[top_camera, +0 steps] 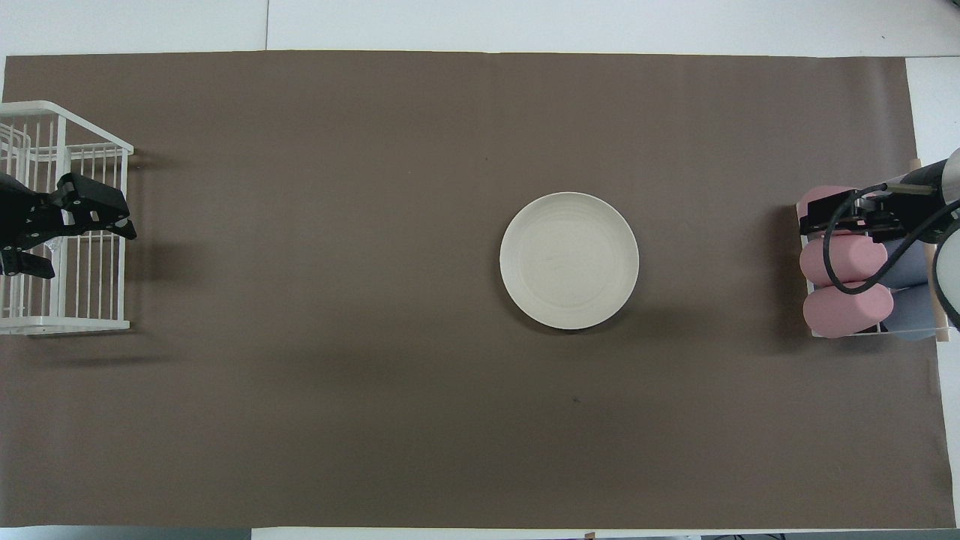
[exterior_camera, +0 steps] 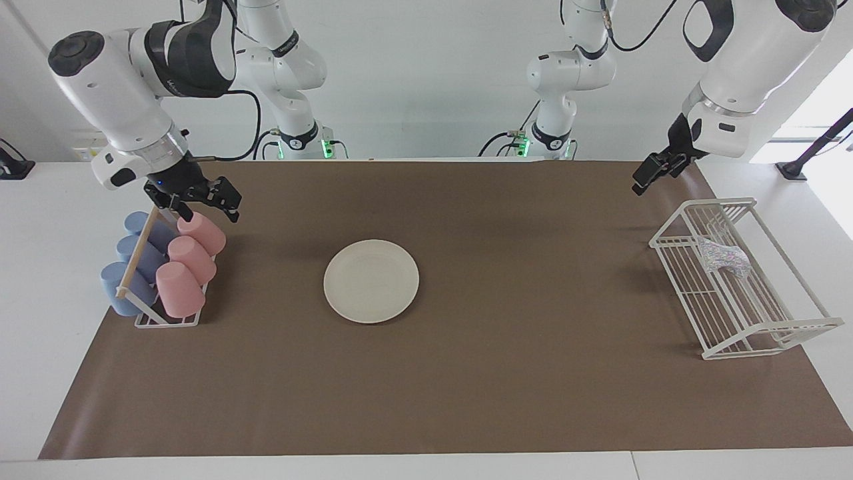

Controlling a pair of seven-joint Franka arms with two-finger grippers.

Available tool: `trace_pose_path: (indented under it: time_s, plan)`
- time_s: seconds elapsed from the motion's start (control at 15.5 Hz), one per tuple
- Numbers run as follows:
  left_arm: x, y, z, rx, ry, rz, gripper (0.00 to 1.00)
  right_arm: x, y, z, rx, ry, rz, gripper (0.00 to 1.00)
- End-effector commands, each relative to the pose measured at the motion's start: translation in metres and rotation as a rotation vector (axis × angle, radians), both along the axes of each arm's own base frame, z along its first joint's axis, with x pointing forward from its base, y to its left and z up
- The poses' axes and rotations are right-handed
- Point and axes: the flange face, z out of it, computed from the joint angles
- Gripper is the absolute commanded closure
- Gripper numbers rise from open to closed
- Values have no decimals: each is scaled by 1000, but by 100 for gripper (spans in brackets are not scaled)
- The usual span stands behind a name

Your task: Wipe plate with sponge

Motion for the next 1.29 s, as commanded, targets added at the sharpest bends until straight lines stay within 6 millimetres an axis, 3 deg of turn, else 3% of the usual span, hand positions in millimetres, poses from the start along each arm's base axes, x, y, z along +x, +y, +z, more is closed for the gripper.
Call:
trace_pose_path:
  time_s: [0.0,0.13,0.26,0.45,0.65,0.97,1.23]
  plan:
    - [7,-12,22,9,32,-24,0,-4,0,3,-18,8,-3,0]
    - [6,-25,24,42,19,-124,0,-4,0,3,-18,8,-3,0]
    - [7,-21,24,33,20,-248,0,-4,0,3,-18,8,-3,0]
    - [-1,-20,28,2,4,-292,0,-4,0,3,-18,8,-3,0]
    - [-19,-23,7,-7,46,-300,0,-4,0,3,-18,8,-3,0]
    - [-11,-18,6,-22,-13,-439,0,-4,1,3,-18,8,-2,0]
    - [-9,-23,9,8,-21,-434,0,-4,1,3,-18,8,-2,0]
